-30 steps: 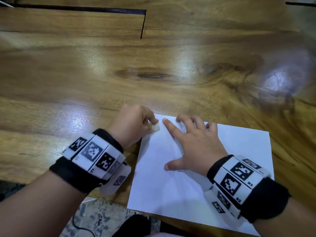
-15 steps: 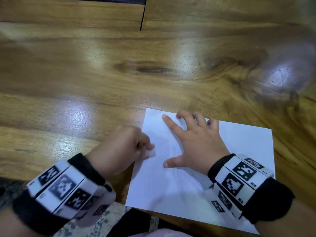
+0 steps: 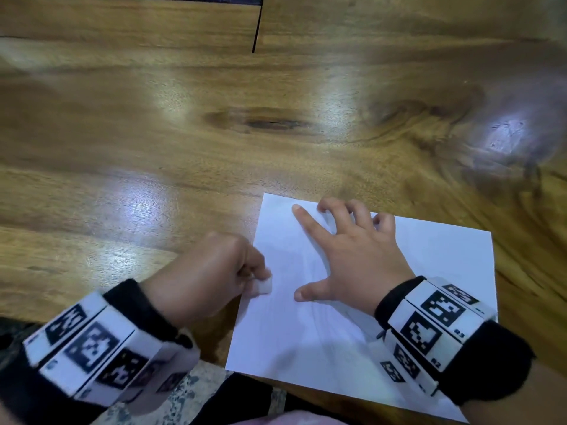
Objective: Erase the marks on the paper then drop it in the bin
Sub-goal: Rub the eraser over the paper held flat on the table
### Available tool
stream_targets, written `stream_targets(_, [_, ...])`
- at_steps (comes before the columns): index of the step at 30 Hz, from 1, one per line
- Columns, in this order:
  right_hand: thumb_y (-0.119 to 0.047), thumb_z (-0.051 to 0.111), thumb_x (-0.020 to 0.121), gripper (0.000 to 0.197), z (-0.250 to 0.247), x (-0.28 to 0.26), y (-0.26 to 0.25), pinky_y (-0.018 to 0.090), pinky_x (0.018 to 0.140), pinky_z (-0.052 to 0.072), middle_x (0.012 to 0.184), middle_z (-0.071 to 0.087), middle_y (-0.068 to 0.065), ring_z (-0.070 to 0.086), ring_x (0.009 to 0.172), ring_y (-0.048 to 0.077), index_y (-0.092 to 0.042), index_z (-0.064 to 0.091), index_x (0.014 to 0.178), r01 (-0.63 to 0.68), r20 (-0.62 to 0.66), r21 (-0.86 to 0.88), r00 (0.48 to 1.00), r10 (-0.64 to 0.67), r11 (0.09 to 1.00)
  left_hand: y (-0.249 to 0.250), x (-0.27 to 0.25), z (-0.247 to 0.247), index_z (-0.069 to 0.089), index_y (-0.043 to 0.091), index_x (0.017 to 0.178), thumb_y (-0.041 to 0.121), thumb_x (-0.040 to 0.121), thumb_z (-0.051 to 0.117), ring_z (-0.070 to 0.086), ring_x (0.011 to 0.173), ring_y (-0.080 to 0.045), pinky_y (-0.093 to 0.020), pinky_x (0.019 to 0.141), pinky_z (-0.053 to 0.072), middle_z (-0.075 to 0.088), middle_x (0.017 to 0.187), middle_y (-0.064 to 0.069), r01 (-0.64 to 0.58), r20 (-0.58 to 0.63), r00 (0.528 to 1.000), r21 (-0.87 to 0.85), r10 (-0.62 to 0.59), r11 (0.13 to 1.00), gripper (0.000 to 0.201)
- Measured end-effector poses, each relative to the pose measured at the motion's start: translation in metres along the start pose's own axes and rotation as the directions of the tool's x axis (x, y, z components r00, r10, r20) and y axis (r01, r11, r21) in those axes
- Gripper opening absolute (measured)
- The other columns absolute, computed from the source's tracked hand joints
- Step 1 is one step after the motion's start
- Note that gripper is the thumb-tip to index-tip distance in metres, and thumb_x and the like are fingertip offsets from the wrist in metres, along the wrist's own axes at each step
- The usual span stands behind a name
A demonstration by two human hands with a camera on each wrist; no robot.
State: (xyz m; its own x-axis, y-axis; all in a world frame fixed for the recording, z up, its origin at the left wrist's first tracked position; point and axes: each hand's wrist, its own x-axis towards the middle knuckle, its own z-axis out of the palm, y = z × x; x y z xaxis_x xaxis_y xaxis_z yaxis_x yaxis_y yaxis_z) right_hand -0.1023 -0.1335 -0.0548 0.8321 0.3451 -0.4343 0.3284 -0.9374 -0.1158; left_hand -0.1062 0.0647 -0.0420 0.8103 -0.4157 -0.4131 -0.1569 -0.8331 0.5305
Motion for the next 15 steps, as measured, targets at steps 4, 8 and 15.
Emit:
stream_targets(4, [-0.081, 0.055, 0.061, 0.112, 0.000, 0.001, -0.001, 0.046, 0.100, 0.015, 0.145, 0.003, -0.008, 0.006, 0.128, 0.021, -0.042, -0.008, 0.145, -0.003, -0.002, -0.001, 1.000, 0.003, 1.000, 0.004, 0.029, -0.016, 0.073, 0.023, 0.081, 0.028, 0.069, 0.076, 0.053, 0.057, -0.008, -0.004, 0.054, 0.034, 0.067, 0.066, 0.000, 0.002, -0.166, 0.986, -0.017, -0.004, 1.000, 0.014])
stream_targets(8, [-0.082, 0.054, 0.061, 0.111, 0.000, 0.001, -0.001, 0.046, 0.101, 0.015, 0.145, 0.003, -0.008, 0.006, 0.129, 0.021, -0.042, -0.009, 0.145, -0.004, 0.002, -0.009, 1.000, 0.004, 1.000, 0.006, 0.040, -0.016, 0.070, 0.017, 0.077, 0.028, 0.073, 0.072, 0.053, 0.059, -0.016, -0.022, 0.056, 0.040, 0.062, 0.063, 0.000, 0.009, -0.259, 0.966, 0.028, -0.001, 1.000, 0.012])
stream_targets(15, [-0.082, 0.053, 0.062, 0.111, 0.000, 0.001, 0.000, 0.047, 0.102, 0.014, 0.145, 0.002, -0.007, 0.005, 0.129, 0.022, -0.042, -0.010, 0.144, -0.001, 0.005, -0.009, 1.000, 0.001, 1.000, 0.002, -0.003, 0.000, 0.070, 0.024, 0.076, 0.021, 0.068, 0.075, 0.061, 0.070, -0.007, -0.020, 0.065, 0.045, 0.071, 0.075, 0.005, -0.002, 0.059, 0.998, 0.005, 0.002, 1.000, 0.010])
